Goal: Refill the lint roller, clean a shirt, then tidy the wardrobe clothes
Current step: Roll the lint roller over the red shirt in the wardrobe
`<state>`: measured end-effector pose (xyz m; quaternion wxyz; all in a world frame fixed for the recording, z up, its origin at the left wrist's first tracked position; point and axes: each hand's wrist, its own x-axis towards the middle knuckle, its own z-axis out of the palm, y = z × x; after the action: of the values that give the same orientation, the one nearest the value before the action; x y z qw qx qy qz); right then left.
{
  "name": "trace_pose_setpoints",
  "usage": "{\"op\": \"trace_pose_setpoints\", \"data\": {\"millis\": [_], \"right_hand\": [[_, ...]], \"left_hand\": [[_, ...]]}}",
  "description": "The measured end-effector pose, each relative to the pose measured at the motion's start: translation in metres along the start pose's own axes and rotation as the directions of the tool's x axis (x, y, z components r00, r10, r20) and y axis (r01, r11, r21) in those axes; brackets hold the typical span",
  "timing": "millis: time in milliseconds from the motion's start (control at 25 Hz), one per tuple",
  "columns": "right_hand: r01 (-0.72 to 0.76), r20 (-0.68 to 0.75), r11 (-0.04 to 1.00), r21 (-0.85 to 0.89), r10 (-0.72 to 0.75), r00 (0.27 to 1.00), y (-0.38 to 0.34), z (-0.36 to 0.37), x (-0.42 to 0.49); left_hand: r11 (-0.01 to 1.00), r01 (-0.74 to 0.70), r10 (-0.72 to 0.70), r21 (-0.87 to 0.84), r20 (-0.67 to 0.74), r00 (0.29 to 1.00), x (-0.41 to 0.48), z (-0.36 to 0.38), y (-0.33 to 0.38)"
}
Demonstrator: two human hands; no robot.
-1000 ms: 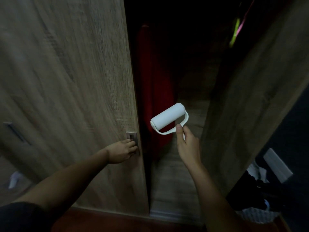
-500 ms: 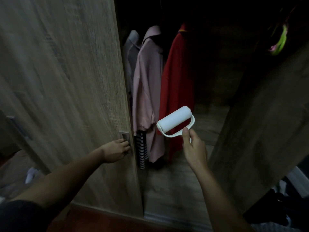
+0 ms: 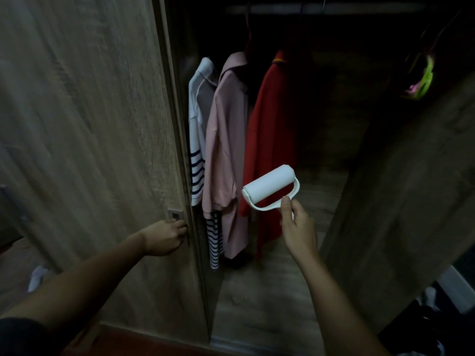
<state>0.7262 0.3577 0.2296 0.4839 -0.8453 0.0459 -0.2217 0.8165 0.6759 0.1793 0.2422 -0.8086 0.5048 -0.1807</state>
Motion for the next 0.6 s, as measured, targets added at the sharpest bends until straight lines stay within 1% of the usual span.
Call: {"op": "trace_pose_setpoints", "data": {"millis": [40, 80, 120, 160, 200, 280, 320, 360, 400, 480, 520, 560, 600], "right_hand": [[0.0, -0.009, 1.0, 0.01, 0.0, 1.0, 0.002, -0.003, 0.003], [-0.003, -0.019, 1.0, 0.027, 0.004, 1.0, 0.003, -0.006, 0.006], [-0.007, -0.03, 0.999, 0.046, 0.009, 1.0, 0.003, -0.01, 0.009], [-0.008, -0.043, 0.998, 0.068, 0.011, 0.999, 0.004, -0.012, 0.013], [-0.008, -0.049, 0.996, 0.093, 0.012, 0.999, 0.005, -0.016, 0.017], [-0.002, -0.053, 0.993, 0.122, 0.008, 0.999, 0.005, -0.027, 0.027], [0.009, -0.053, 0.992, 0.129, -0.002, 0.999, 0.005, -0.032, 0.033], [0.016, -0.054, 0.991, 0.132, -0.009, 0.998, 0.006, -0.038, 0.04], [0.018, -0.056, 0.992, 0.126, -0.011, 0.998, 0.005, -0.042, 0.045], [0.014, -0.062, 0.993, 0.121, -0.007, 0.998, 0.007, -0.052, 0.06], [0.015, -0.059, 0.991, 0.131, -0.007, 0.998, 0.011, -0.055, 0.068], [0.021, -0.066, 0.991, 0.132, -0.012, 0.998, 0.013, -0.059, 0.072], [0.027, -0.066, 0.99, 0.141, -0.018, 0.998, 0.012, -0.061, 0.07]], "left_hand": [[0.999, 0.023, -0.024, -0.029, -0.03, 0.999, 0.006, -0.006, 0.0], [0.997, 0.06, -0.065, -0.057, -0.094, 0.993, 0.015, -0.013, 0.0], [0.99, 0.111, -0.125, -0.085, -0.188, 0.974, 0.026, -0.022, -0.001], [0.977, 0.171, -0.201, -0.125, -0.29, 0.935, 0.04, -0.033, -0.004], [0.956, 0.236, -0.286, -0.173, -0.383, 0.878, 0.057, -0.046, -0.007], [0.893, 0.337, -0.448, -0.298, -0.508, 0.736, 0.093, -0.074, -0.015], [0.855, 0.371, -0.517, -0.362, -0.547, 0.658, 0.111, -0.086, -0.019], [0.806, 0.403, -0.591, -0.434, -0.554, 0.587, 0.13, -0.098, -0.025], [0.731, 0.434, -0.681, -0.527, -0.528, 0.507, 0.146, -0.11, -0.032], [0.506, 0.469, -0.86, -0.724, -0.381, 0.34, 0.18, -0.13, -0.044], [0.362, 0.458, -0.926, -0.812, -0.258, 0.275, 0.195, -0.14, -0.045], [0.227, 0.427, -0.964, -0.875, -0.139, 0.227, 0.209, -0.148, -0.044], [0.133, 0.406, -0.979, -0.904, -0.055, 0.197, 0.215, -0.152, -0.042]]}}
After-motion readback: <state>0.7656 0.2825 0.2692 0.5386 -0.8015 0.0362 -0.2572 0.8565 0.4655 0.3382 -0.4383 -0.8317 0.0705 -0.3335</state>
